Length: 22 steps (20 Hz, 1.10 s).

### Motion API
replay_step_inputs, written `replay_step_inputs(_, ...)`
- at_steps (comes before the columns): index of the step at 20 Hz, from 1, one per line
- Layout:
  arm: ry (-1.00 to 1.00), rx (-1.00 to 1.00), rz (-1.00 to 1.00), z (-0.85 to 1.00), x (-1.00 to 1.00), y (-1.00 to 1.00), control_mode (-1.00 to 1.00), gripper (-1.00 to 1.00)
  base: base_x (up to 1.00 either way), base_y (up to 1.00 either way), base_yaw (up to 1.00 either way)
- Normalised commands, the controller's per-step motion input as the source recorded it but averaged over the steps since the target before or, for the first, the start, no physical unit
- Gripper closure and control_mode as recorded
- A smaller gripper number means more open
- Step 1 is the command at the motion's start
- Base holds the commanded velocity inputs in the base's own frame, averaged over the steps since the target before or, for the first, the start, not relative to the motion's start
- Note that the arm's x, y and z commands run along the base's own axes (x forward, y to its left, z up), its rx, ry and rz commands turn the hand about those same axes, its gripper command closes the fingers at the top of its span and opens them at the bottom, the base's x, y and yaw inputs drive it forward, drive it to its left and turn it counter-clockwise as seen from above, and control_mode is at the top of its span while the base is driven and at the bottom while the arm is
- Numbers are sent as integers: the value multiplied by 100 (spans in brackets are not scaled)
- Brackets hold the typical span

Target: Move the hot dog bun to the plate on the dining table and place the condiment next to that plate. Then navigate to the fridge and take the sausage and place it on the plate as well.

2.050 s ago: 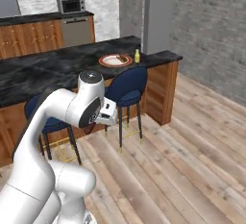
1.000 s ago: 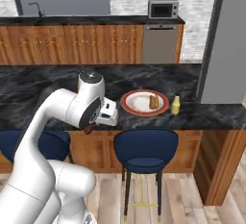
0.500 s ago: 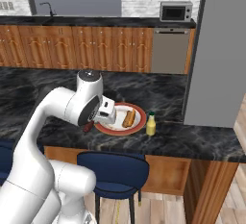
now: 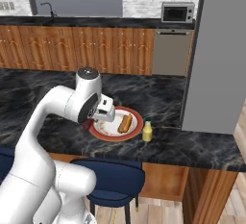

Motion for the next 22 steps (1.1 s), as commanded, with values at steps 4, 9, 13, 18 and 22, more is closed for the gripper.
replay_step_inputs(4, 14, -14, -4, -22, 100, 46, -100, 100, 0, 0, 0)
replay_step_inputs(9, 9, -17, -8, -59, 100, 43, -100, 100, 0, 0, 0)
replay_step_inputs(13, 1, -10, -4, -88, 100, -1, -100, 100, 0, 0, 0)
replay_step_inputs(18, 12, -2, 0, -64, 90, -28, -100, 100, 0, 0, 0)
replay_step_inputs(22, 8, 0, 0, -41, 40, -41, -100, 100, 0, 0, 0)
